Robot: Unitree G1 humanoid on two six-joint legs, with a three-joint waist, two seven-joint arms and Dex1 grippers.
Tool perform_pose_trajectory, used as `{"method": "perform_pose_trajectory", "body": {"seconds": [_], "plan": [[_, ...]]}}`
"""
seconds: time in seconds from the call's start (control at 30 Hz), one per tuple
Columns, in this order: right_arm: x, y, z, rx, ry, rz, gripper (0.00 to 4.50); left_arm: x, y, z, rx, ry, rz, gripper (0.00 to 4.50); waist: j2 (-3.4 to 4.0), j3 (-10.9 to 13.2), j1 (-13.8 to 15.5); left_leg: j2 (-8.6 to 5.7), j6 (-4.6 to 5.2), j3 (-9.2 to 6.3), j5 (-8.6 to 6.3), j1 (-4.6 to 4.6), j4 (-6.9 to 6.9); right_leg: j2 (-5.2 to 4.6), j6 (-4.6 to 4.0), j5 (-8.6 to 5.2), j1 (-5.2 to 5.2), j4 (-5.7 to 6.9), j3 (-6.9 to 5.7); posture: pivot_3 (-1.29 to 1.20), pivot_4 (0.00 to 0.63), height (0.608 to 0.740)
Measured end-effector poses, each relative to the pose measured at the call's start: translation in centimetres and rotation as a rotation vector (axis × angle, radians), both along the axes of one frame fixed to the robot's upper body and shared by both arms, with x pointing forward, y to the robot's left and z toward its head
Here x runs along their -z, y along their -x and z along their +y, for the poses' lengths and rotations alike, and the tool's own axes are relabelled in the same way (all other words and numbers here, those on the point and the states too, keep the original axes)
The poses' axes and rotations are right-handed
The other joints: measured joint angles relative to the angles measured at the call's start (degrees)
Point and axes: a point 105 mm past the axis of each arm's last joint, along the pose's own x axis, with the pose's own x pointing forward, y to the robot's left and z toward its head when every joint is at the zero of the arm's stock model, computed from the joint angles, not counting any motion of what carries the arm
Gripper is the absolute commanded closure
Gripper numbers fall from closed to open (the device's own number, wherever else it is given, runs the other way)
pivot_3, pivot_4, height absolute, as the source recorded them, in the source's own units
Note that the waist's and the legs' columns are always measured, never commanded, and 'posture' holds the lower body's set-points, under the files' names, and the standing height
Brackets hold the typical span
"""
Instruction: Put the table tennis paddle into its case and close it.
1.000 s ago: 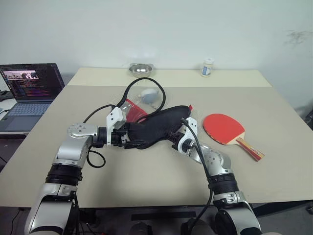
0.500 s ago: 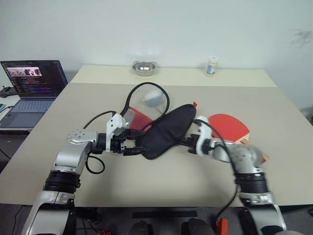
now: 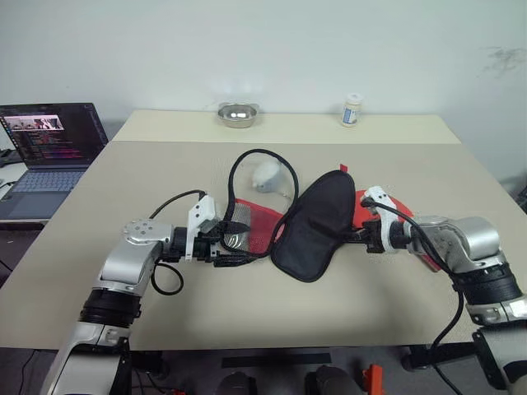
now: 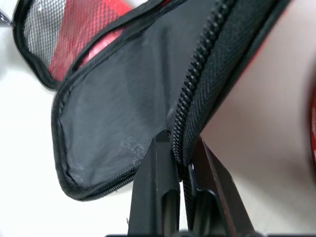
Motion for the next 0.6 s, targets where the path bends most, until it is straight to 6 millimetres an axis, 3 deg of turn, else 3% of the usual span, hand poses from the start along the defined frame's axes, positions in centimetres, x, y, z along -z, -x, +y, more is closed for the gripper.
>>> {"method": "perform_pose_trajectory", "body": {"seconds": [0.2,0.3,0.6], "plan": [[-1.8,-3.2,1.0,-0.073,0.095,-0.141,4.47,0.2,0.2,-0.5,0.028,0.000,0.001,0.41,0.00,0.02,0.02,0.01,0.00,0.00,0.00,0.00,-0.01,0.01,-0.02,0.00,-0.02,0.02,0.00,0.00,0.150,0.740],[-1.7,-4.3,1.3,-0.084,0.114,-0.167,3.77,0.3,0.3,-0.5,0.034,0.000,-0.005,0.41,0.02,0.04,0.09,0.00,0.00,0.01,0.00,-0.04,-0.02,-0.01,-0.03,0.01,-0.04,0.01,0.00,0.00,0.150,0.740],[-0.9,-6.1,-0.8,-0.100,0.275,-0.234,0.52,0.4,0.2,-0.9,0.027,0.007,-0.005,0.41,0.05,0.07,0.08,-0.01,-0.01,0.02,0.00,-0.03,0.00,-0.04,-0.03,0.01,-0.04,0.06,0.01,0.00,0.150,0.740]]}}
